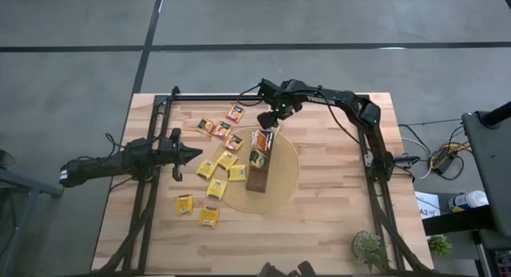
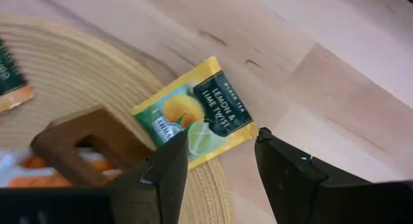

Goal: Pick & Place Tea
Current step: Put the yellow tea bag into the middle section of the wooden organizer

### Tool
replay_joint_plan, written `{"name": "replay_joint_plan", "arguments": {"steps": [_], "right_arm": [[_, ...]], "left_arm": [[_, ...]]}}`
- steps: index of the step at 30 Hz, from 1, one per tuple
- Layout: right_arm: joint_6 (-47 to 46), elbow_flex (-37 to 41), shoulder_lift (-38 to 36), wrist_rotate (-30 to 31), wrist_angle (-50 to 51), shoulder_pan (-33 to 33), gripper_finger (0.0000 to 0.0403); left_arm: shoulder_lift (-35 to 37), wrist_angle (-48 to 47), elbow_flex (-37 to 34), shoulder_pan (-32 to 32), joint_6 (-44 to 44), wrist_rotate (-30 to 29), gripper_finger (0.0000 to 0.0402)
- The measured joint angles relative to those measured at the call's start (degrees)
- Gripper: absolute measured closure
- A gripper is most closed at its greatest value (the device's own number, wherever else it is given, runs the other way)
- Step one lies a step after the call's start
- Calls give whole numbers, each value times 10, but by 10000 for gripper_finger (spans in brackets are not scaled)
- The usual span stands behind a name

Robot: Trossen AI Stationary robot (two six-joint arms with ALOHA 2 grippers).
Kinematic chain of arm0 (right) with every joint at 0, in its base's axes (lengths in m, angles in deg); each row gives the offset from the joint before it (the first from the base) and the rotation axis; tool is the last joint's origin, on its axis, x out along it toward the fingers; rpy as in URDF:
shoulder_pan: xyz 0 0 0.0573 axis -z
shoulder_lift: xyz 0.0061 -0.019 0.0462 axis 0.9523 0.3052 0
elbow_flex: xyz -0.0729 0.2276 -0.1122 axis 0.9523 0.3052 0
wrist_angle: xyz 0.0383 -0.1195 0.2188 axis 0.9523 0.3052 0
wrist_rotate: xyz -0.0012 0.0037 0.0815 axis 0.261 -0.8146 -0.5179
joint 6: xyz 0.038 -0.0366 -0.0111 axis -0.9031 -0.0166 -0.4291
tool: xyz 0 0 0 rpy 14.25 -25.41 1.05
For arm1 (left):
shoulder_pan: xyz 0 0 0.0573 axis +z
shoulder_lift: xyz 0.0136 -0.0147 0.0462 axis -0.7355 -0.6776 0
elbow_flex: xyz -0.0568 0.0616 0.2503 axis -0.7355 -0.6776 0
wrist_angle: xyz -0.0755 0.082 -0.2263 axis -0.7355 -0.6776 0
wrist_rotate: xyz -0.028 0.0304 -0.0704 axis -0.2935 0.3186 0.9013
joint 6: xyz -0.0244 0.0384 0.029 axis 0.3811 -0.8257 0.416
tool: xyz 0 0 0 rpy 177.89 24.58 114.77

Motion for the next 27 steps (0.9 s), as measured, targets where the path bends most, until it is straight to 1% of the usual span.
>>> {"name": "replay_joint_plan", "arguments": {"steps": [5,10,15,19,27], "right_arm": [[-57,13,3,5,9,6,227],[-76,40,3,5,6,9,227],[-102,67,3,3,-45,9,227],[-106,82,3,-16,-90,10,227],[-119,91,3,-19,-96,10,227]], "left_arm": [[0,0,0,0,0,0,402],[0,0,0,0,0,0,402],[0,0,0,0,0,0,402],[0,0,0,0,0,0,402],[0,0,0,0,0,0,402]]}}
